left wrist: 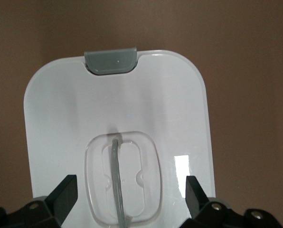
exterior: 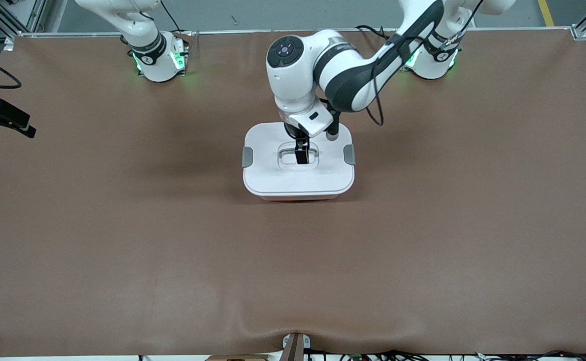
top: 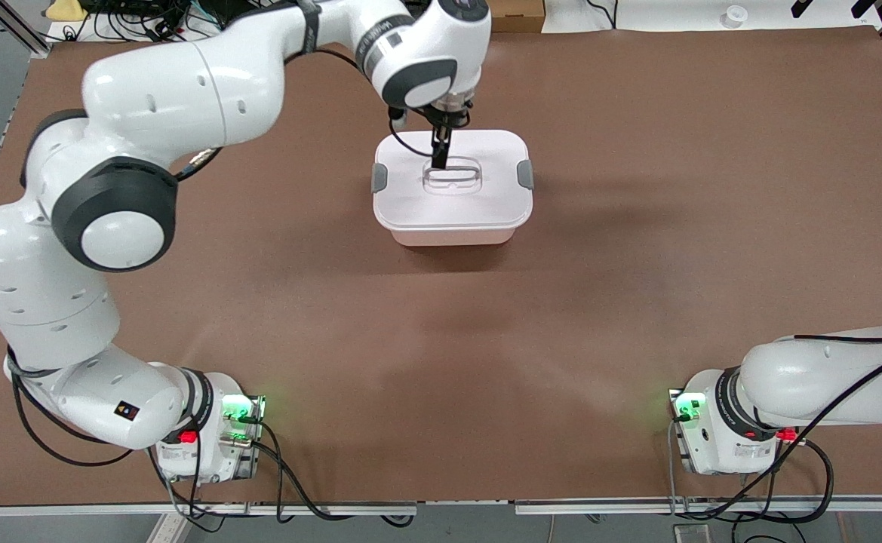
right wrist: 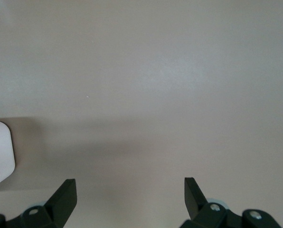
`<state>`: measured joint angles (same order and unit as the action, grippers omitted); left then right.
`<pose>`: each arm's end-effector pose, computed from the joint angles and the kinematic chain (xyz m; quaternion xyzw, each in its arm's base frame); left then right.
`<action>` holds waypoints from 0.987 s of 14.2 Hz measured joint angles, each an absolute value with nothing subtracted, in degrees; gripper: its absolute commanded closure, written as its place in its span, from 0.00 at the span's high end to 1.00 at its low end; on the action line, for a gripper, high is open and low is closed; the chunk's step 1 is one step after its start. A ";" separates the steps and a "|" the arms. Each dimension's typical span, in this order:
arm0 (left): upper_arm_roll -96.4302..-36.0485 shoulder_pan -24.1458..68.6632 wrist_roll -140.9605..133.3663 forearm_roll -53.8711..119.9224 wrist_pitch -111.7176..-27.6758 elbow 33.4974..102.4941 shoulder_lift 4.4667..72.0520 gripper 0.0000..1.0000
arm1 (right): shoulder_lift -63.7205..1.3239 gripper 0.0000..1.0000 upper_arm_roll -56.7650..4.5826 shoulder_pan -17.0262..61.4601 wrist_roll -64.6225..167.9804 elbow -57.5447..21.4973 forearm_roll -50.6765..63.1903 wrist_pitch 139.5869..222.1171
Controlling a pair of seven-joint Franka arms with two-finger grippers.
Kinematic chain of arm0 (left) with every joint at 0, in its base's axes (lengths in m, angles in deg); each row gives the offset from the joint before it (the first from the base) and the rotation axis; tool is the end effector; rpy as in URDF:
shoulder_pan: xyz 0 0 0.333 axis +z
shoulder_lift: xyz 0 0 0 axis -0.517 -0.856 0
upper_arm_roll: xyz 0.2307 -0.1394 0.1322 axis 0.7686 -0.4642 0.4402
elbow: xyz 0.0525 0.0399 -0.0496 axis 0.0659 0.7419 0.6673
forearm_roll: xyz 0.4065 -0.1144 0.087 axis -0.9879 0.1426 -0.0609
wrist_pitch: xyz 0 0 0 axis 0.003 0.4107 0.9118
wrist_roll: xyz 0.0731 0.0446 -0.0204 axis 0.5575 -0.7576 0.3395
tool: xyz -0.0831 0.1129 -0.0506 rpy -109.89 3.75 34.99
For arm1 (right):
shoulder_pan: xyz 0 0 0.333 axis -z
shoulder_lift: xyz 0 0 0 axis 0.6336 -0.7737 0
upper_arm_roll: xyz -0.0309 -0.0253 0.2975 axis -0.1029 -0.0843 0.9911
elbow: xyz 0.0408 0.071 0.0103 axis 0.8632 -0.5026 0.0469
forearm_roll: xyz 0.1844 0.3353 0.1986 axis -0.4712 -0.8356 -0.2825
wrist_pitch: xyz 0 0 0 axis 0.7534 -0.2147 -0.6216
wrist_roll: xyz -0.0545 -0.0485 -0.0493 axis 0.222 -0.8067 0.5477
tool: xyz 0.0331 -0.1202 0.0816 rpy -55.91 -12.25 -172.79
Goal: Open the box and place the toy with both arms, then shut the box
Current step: 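Open the left gripper and raise it away from the lid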
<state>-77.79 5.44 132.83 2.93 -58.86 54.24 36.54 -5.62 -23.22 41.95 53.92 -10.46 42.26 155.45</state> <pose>0.4652 -0.5313 0.3487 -0.7443 -0.6646 -0.0632 0.0182 0.5816 -0.0510 0.5768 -0.9997 0.0210 -0.0075 0.0084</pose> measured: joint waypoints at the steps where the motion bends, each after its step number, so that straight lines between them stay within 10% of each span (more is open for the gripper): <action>1: -77.80 6.19 129.21 4.18 -56.27 53.84 38.11 1.00 | -5.62 1.00 -23.22 41.94 53.92 -10.46 42.26 155.45; 14: -77.60 34.40 64.83 16.91 -36.21 53.20 56.80 1.00 | -5.62 1.00 -23.17 41.89 53.93 -10.22 42.26 155.46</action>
<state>-77.60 34.40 64.83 16.91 -36.21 53.20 56.80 -5.62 -23.17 41.89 53.93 -10.22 42.26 155.46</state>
